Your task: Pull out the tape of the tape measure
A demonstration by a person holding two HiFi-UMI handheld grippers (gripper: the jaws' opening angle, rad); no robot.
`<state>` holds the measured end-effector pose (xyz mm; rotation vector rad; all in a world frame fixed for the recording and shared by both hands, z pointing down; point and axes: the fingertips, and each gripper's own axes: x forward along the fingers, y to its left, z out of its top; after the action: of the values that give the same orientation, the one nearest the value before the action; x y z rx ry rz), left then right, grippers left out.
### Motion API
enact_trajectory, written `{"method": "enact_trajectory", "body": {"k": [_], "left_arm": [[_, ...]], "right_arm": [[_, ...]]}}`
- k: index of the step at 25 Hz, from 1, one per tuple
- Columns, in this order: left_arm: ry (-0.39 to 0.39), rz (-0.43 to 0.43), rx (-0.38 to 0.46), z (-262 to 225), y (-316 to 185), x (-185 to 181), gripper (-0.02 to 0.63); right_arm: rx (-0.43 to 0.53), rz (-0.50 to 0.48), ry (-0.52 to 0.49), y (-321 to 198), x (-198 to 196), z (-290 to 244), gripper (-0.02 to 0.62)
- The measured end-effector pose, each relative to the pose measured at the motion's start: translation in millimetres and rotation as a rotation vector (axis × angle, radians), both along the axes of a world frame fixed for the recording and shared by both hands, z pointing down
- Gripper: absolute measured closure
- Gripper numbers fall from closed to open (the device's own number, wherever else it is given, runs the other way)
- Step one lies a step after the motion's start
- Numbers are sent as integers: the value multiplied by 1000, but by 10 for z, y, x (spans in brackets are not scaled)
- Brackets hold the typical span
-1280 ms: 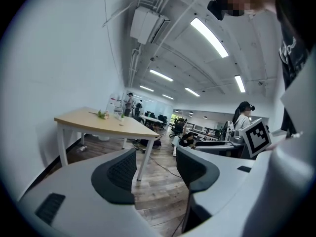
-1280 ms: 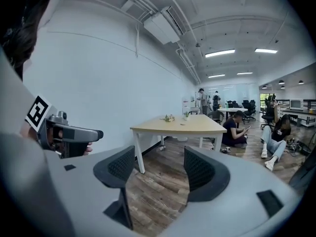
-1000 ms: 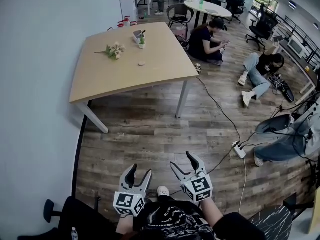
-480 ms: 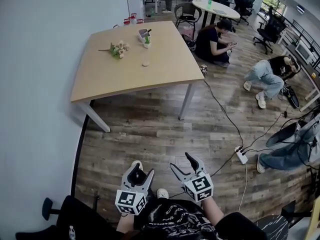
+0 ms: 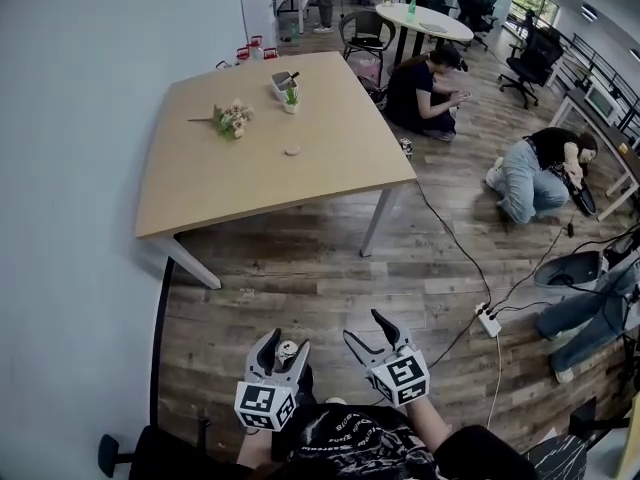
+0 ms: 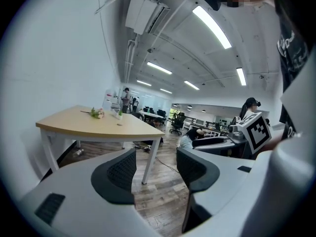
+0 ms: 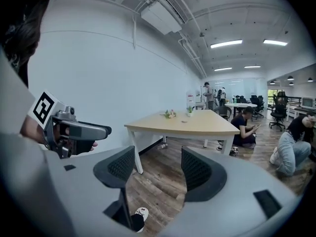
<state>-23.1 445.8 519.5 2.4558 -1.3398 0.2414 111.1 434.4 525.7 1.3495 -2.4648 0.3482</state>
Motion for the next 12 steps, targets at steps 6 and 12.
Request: {"method": "enact_trajectory", "body": {"k": [6, 12], "left_arm": [[10, 25, -7, 5, -708, -351, 357], [-4, 84, 16, -43, -1496, -620, 357]], "right_arm": [[6, 17, 6, -645, -330, -72, 285], [18, 61, -6, -1330, -613, -93, 287]]}}
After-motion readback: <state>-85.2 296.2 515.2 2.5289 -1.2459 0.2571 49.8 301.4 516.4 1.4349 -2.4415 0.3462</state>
